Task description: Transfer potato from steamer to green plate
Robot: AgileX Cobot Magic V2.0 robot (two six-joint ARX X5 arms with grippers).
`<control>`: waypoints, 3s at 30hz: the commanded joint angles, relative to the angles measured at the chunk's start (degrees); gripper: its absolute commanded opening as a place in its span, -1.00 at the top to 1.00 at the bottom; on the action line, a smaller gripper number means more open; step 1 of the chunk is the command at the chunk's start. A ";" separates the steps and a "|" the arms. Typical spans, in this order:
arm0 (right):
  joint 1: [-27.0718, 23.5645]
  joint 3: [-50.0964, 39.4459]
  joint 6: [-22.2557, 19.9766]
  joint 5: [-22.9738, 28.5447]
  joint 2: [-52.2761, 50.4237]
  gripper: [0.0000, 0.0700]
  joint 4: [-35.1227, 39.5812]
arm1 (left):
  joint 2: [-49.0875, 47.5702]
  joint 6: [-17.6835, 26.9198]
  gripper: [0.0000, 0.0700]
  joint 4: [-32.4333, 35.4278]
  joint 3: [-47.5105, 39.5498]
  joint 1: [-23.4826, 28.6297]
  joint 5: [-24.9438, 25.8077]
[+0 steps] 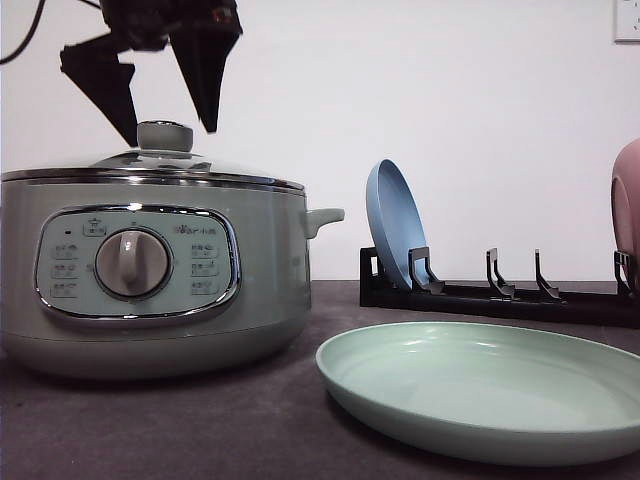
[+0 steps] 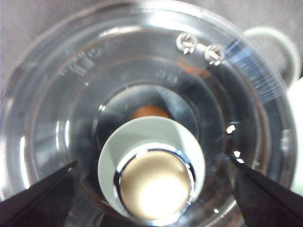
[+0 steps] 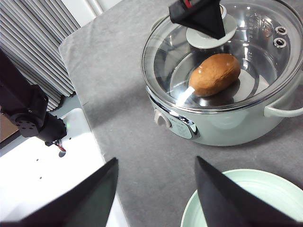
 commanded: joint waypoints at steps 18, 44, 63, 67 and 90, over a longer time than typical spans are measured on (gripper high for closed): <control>0.28 1.09 -1.37 1.85 0.74 0.09 0.31 | 1.58 0.21 -0.07 -0.35 1.77 -0.43 -1.69; 0.17 1.09 -1.54 1.85 0.74 0.09 0.41 | 1.55 0.09 0.98 -2.93 1.77 -0.52 -1.63; 0.17 1.09 -1.45 1.83 0.74 0.09 0.83 | -4.48 -0.13 0.98 -1.01 2.54 0.96 -1.69; 0.17 1.09 -1.22 1.85 0.74 0.09 0.83 | -6.52 -0.15 0.98 -1.07 2.54 2.38 -1.76; 0.20 1.09 2.61 1.85 0.74 0.09 1.74 | -12.87 0.22 0.98 -5.86 2.54 18.68 -5.52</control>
